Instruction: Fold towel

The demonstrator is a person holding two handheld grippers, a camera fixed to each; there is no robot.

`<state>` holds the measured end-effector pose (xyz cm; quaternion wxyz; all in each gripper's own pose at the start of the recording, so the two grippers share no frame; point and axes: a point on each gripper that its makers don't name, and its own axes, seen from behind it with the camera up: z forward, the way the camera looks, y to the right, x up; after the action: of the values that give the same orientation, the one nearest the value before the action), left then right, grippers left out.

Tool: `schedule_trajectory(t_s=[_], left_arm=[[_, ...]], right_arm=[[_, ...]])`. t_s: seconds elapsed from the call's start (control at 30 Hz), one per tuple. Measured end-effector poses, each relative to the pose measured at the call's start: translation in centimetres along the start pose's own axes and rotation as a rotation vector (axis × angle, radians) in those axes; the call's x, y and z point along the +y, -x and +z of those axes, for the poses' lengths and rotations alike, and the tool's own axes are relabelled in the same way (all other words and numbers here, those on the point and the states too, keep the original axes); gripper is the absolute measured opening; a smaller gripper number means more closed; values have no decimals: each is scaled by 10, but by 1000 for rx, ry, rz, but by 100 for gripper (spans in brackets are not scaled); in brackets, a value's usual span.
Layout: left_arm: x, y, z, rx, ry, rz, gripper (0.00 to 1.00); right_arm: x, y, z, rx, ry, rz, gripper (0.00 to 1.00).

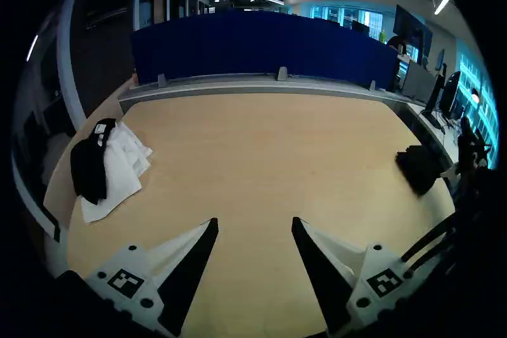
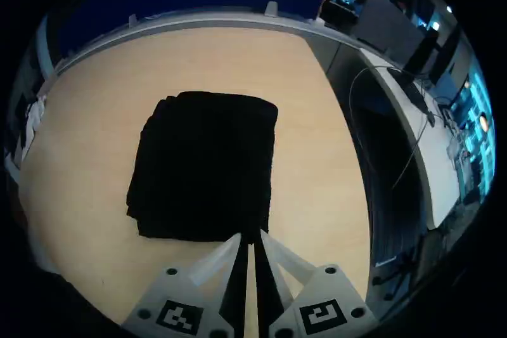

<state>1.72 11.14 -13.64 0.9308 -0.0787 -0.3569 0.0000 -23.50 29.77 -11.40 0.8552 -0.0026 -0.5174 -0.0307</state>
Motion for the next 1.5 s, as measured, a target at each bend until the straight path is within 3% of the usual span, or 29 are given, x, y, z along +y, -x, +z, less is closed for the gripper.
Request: schedule_trajectory(t_s=[0.3,0.6,0.7,0.77,0.83,1.03,1.3,1.5], left_arm=[[1,1,-1,1,1,1,86],[2,2,-1,1,2,5,86],[1,1,-3,3,1,7,86],[1,1,-4,4,1,6,86],[0,2,-5,5,1,5,86],[-1,1,-7,9,3,3,86],[-1,0,-9,16,10,2,86],[-4,-2,-9,25,15,-3,86]], right_arm=[[5,5,7,1,50,-19,12],[17,-3,10,23,103,13,15],[18,-3,9,24,111,11,23],[18,-2,8,25,116,6,37],[21,-2,6,29,126,3,62],[25,2,-1,43,146,10,96],[23,7,-10,66,159,17,100],[8,-1,-22,101,126,24,100]])
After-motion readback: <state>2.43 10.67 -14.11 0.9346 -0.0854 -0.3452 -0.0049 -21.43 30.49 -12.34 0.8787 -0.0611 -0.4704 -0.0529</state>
